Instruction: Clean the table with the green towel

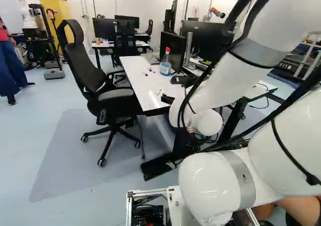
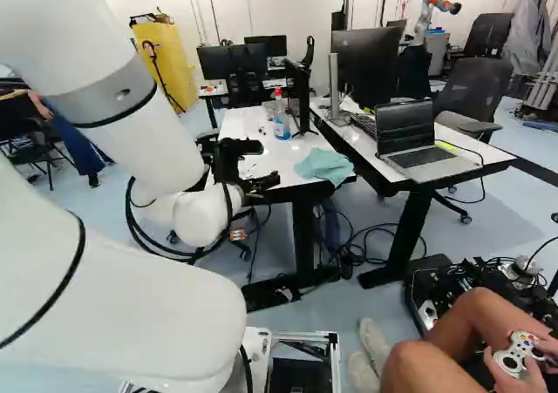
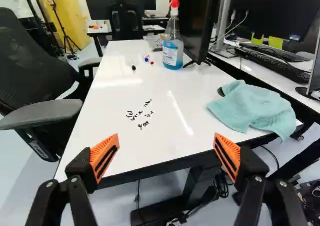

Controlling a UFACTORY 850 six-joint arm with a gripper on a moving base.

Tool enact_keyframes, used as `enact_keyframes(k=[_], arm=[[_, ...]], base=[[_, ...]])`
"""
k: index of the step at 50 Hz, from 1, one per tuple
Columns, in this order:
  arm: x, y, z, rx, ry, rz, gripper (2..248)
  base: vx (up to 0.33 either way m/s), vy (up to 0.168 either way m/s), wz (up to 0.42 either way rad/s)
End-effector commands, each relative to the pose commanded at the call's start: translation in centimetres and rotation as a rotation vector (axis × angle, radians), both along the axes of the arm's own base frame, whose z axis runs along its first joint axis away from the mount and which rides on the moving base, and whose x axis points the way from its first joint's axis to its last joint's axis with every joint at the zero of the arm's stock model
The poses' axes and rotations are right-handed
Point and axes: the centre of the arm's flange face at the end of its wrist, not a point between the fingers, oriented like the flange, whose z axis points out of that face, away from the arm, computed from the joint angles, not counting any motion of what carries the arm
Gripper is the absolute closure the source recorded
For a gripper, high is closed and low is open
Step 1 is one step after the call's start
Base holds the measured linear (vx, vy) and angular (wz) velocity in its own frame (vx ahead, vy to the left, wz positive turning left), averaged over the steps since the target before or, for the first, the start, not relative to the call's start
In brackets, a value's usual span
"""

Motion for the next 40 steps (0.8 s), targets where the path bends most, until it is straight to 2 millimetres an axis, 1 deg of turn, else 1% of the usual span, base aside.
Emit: enact_keyframes(k=[13,24,40], arm=[[0.9,-0.4,0.1,0.000,0.004,-0.016,3],[1.8,-1.2,0.3,0.000,0.006,-0.041,3],[3.0,-3.0,1.7,-0.002,-0.030,-0.098,3]], base=[[0.000,0.000,0.000],[0.000,0.000,0.000],[0.000,0.000,0.000]])
